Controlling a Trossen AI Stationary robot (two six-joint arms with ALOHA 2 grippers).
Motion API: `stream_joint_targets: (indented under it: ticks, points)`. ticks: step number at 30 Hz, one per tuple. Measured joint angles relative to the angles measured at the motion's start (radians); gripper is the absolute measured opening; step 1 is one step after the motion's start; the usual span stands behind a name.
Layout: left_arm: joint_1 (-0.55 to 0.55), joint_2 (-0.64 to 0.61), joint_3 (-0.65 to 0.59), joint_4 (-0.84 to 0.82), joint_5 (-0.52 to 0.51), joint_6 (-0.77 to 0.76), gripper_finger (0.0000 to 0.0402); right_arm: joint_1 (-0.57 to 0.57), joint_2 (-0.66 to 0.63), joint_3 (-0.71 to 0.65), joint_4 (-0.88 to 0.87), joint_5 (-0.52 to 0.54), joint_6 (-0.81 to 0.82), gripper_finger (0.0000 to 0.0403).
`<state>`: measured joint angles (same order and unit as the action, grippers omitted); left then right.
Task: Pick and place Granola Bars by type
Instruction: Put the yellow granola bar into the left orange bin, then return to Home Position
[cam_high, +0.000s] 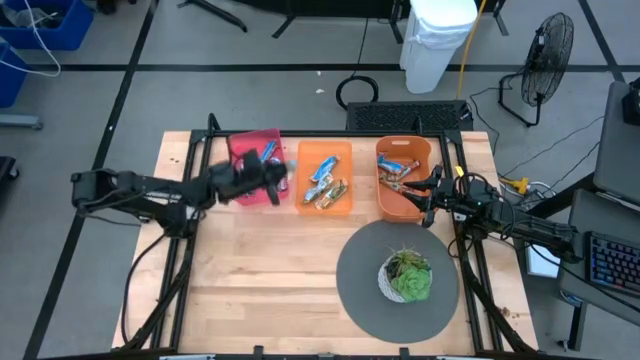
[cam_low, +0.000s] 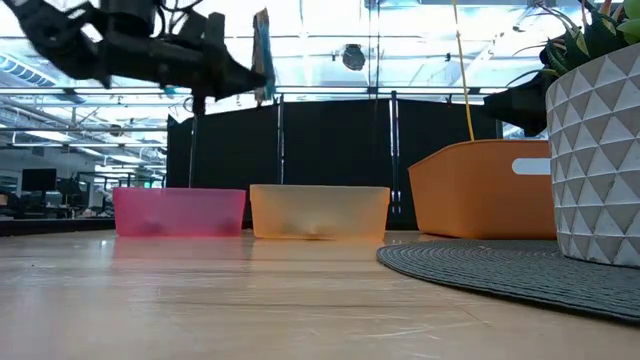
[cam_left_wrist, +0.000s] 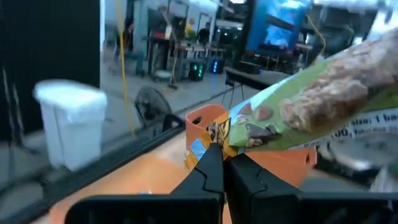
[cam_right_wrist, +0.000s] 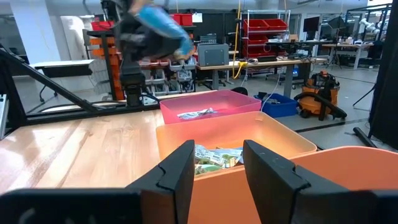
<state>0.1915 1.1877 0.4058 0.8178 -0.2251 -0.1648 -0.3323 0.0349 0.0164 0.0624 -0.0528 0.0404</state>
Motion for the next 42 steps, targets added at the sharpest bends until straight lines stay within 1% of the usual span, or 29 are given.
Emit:
stream_joint_targets:
  ticks: [2,3,6,9,10,13,15,18,20,22,27,33,42]
  points:
    - [0.088,0.002,0.053,-0.081,0.077,-0.098,0.0002,0.0,0.0,0.0,0.0,0.0,0.0,0.0128]
    - [0.124,0.002,0.097,-0.152,0.111,-0.129,0.0002,0.0,0.0,0.0,0.0,0.0,0.0,0.0128]
    - [0.207,0.026,0.288,-0.446,0.176,-0.169,0.0002,0.0,0.0,0.0,0.0,0.0,0.0,0.0128]
    - [0.255,0.095,0.492,-0.792,0.183,-0.169,0.0002,0.0,0.0,0.0,0.0,0.0,0.0,0.0128]
    - [0.265,0.128,0.557,-0.884,0.183,-0.163,0.0002,0.0,0.0,0.0,0.0,0.0,0.0,0.0128]
    - [0.279,0.239,0.72,-1.121,0.184,-0.147,0.0001,0.0,0.0,0.0,0.0,0.0,0.0,0.0128]
    - [0.278,0.323,0.795,-1.232,0.206,-0.144,0.0002,0.0,0.0,0.0,0.0,0.0,0.0,0.0128]
    - [0.26,0.442,0.86,-1.261,0.276,-0.144,0.0003,0.0,0.0,0.0,0.0,0.0,0.0,0.0128]
    - [0.244,0.511,0.888,-1.243,0.338,-0.144,0.0002,0.0,0.0,0.0,0.0,0.0,0.0,0.0128]
    - [0.226,0.574,0.908,-1.218,0.378,-0.145,0.0002,0.0,0.0,0.0,0.0,0.0,0.0,0.0128]
    - [0.211,0.683,0.929,-1.218,0.385,-0.152,0.0007,0.0,0.0,0.0,0.0,0.0,0.0,0.0128]
    - [0.215,0.718,0.929,-1.208,0.385,-0.148,0.0009,0.0,0.0,0.0,0.0,0.0,0.0,0.0128]
    - [0.213,0.683,0.931,-1.183,0.387,-0.152,0.0065,0.0,0.0,0.0,0.0,0.0,0.0,0.0128]
